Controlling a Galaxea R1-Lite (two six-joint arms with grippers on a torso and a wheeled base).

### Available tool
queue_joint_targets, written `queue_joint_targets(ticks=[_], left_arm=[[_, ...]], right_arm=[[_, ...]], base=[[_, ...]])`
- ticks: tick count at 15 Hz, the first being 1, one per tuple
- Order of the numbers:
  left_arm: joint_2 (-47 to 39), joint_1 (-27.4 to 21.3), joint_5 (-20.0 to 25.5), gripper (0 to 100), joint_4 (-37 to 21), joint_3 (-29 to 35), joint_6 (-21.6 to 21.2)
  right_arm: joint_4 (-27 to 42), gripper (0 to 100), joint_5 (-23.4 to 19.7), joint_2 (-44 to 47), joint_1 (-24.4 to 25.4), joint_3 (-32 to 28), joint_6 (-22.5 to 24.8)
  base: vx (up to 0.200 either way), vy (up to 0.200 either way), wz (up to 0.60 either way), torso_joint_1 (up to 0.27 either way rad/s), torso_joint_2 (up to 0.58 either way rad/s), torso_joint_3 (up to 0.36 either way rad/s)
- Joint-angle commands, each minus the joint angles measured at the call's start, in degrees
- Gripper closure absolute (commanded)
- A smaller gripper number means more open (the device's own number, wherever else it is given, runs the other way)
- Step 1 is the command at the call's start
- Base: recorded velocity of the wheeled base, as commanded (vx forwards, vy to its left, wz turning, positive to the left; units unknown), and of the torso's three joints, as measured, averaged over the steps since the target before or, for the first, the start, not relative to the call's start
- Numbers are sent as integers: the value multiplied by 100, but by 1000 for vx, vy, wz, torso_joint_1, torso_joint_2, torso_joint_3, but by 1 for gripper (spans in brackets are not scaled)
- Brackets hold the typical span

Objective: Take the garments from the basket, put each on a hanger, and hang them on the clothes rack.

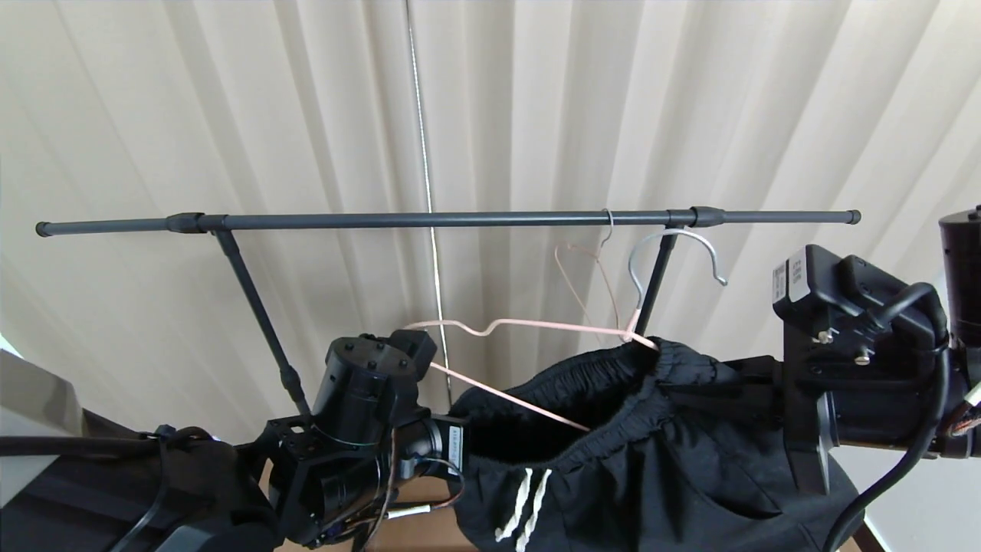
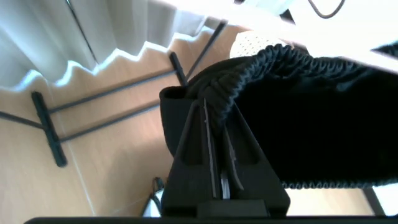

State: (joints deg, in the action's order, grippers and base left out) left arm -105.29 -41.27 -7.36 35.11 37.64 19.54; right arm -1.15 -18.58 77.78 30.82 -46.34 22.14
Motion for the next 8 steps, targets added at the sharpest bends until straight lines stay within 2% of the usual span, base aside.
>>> queue_joint_targets(ticks=[1,3,4,5,8], left_arm=[[158,66,-63,100,5,6,-117],[149,110,-90,100,5,6,-284],[149,110,-90,100,5,6,-293],[132,110,-99,100,5,-12,-293],[158,207,-99,100,14,50,-355]], right_arm=[[-1221,100,-93,-61,-155,1206,-236],[-2241,100,-392,-122,-375,1997,-324],[-2267,100,-401,-131,-375,2015,-333],[-2636,100,-436,-157,-427,2225,-368],[-2610,100,-445,-237,-454,2243,-377]], base=[[0,0,0,0,0,0],[0,0,0,0,0,0],[0,0,0,0,0,0],[0,0,0,0,0,0],[0,0,0,0,0,0]])
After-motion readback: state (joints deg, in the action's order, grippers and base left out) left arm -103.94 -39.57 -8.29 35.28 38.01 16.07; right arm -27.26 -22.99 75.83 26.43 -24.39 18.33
